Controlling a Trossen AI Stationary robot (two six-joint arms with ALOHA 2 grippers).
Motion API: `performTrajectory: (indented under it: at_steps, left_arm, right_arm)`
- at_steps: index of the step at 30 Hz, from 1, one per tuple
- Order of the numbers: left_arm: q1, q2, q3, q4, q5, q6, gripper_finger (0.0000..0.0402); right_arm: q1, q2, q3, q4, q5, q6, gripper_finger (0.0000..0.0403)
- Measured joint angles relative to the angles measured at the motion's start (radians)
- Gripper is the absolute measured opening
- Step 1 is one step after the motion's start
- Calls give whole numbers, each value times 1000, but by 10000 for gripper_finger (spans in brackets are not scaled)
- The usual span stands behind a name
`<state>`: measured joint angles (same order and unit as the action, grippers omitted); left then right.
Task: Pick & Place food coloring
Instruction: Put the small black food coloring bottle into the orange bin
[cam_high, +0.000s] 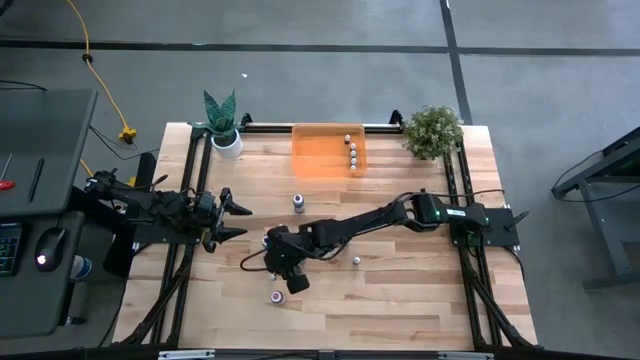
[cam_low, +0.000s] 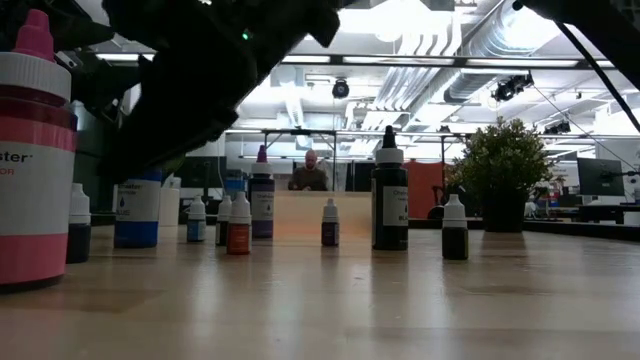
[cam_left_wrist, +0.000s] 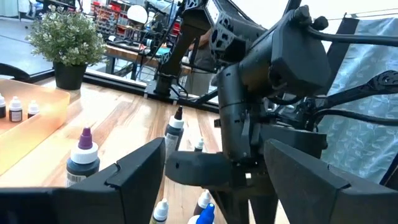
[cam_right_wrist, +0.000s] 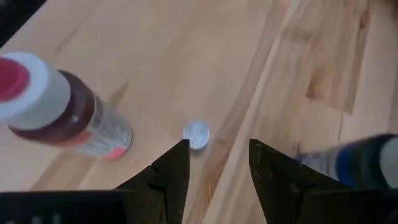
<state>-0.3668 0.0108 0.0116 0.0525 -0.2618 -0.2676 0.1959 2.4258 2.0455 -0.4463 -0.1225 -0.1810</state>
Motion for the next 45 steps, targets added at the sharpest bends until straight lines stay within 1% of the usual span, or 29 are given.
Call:
performTrajectory:
  at_steps: [3,11,14,27,30,37,45]
  left_arm:
    - [0,0,0,0,0,0,271]
    - [0,0,0,0,0,0,271]
    - [0,0,0,0,0,0,271]
    - [0,0,0,0,0,0,271]
    - [0,0,0,0,0,0,271]
    - [0,0,0,0,0,0,271]
    - [0,0,0,0,0,0,271]
  right_arm:
    - [4,0,-35,47,-1,0,154]
    - [8,0,-34,73,-7,-3,154]
    - [9,6,-33,99,-26,-3,154]
    - [10,27,-33,112,-33,-3,154]
    - [10,33,-33,123,-14,-3,154]
    - [10,33,-33,127,-10,-3,154]
    - [10,43,-33,120,-34,9,154]
